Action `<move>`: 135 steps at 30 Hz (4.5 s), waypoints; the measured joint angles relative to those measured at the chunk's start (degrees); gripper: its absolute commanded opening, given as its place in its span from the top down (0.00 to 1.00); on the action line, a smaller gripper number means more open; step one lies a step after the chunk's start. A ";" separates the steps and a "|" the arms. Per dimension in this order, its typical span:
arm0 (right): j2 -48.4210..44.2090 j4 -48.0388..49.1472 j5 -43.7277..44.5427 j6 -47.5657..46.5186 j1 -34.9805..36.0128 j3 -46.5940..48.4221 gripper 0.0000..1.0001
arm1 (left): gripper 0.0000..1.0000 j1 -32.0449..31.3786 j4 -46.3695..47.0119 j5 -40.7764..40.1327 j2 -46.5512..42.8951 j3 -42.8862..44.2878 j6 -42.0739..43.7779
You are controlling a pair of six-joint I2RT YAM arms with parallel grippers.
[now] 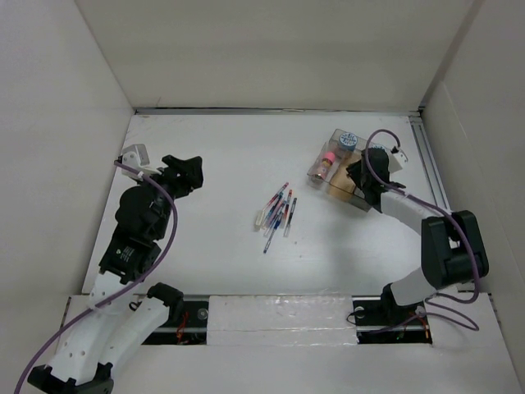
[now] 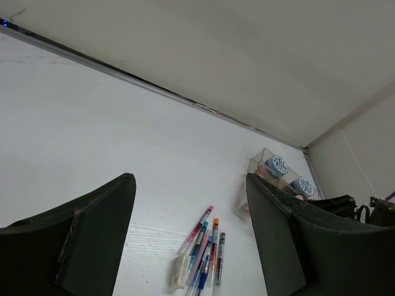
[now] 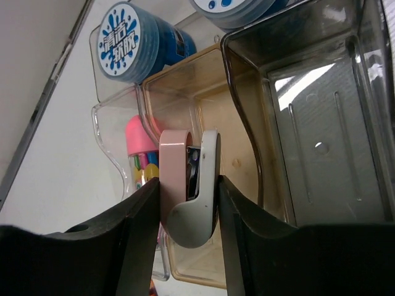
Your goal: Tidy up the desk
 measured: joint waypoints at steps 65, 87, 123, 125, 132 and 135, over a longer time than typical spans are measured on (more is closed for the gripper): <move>11.96 -15.41 11.52 -4.09 46.56 19.96 0.83 | 0.33 0.00 0.04 1.46 1.66 0.00 0.42; 2.03 -7.65 9.64 -0.68 5.79 4.20 0.59 | 0.33 0.00 0.22 1.95 1.57 0.00 0.44; 12.20 -12.09 -0.09 -3.50 31.12 9.14 0.69 | 0.34 0.00 0.52 2.38 2.58 0.00 0.90; 12.20 -12.90 0.28 -3.02 31.06 9.14 0.69 | 0.34 0.00 0.50 2.40 2.40 0.00 0.90; 12.20 -14.73 1.20 -1.68 31.01 9.11 0.69 | 0.34 0.00 0.52 2.51 1.70 0.00 0.92; 12.72 -16.33 1.22 -1.44 31.01 9.64 0.69 | 0.34 0.00 0.61 2.54 1.57 0.00 0.90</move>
